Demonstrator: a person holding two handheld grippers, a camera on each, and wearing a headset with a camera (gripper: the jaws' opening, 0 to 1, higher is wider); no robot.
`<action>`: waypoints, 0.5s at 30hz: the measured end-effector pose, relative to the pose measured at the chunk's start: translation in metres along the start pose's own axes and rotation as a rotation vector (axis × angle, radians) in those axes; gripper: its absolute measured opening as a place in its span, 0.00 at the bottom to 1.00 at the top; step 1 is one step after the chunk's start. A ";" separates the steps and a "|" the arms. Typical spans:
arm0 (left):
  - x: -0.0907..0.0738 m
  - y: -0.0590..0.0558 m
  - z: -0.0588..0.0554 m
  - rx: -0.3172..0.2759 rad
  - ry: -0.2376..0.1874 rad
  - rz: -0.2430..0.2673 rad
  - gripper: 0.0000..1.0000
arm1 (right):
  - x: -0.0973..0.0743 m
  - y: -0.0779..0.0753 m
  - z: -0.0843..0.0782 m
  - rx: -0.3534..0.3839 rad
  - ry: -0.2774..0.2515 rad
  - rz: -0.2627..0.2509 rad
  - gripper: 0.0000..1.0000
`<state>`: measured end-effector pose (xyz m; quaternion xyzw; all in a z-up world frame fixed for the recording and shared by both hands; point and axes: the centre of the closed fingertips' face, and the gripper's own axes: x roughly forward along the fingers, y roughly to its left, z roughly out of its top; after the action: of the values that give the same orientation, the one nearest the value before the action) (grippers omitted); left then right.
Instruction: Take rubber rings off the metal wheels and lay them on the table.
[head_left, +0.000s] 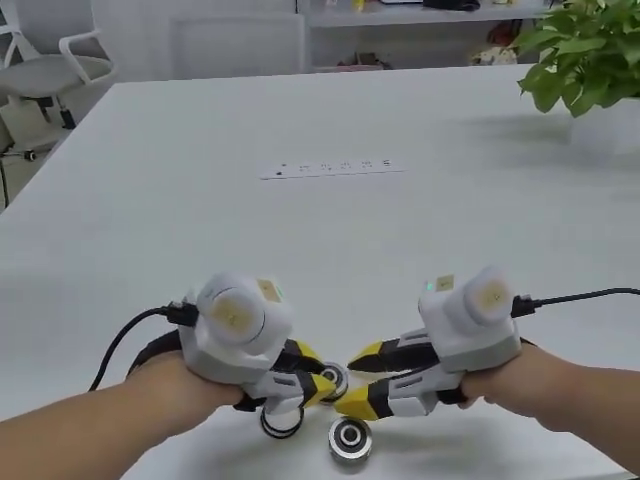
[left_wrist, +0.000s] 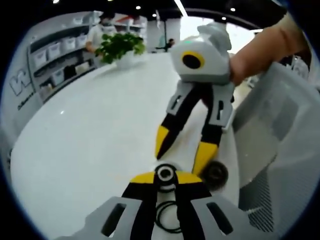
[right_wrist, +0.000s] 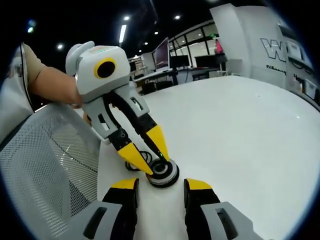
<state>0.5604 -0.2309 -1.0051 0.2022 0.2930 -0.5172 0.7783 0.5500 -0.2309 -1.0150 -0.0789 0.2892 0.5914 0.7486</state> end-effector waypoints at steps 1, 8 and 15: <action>0.000 0.000 0.000 -0.004 0.001 0.001 0.14 | 0.001 0.000 0.000 -0.005 0.000 0.001 0.34; 0.000 0.000 0.000 -0.027 -0.014 0.019 0.13 | 0.011 0.003 0.002 -0.051 0.017 0.005 0.34; -0.001 0.000 0.000 -0.039 -0.018 0.034 0.13 | 0.011 0.000 0.001 -0.085 0.022 -0.015 0.27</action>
<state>0.5601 -0.2307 -1.0045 0.1870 0.2924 -0.4999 0.7935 0.5518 -0.2215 -1.0193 -0.1191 0.2715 0.5967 0.7457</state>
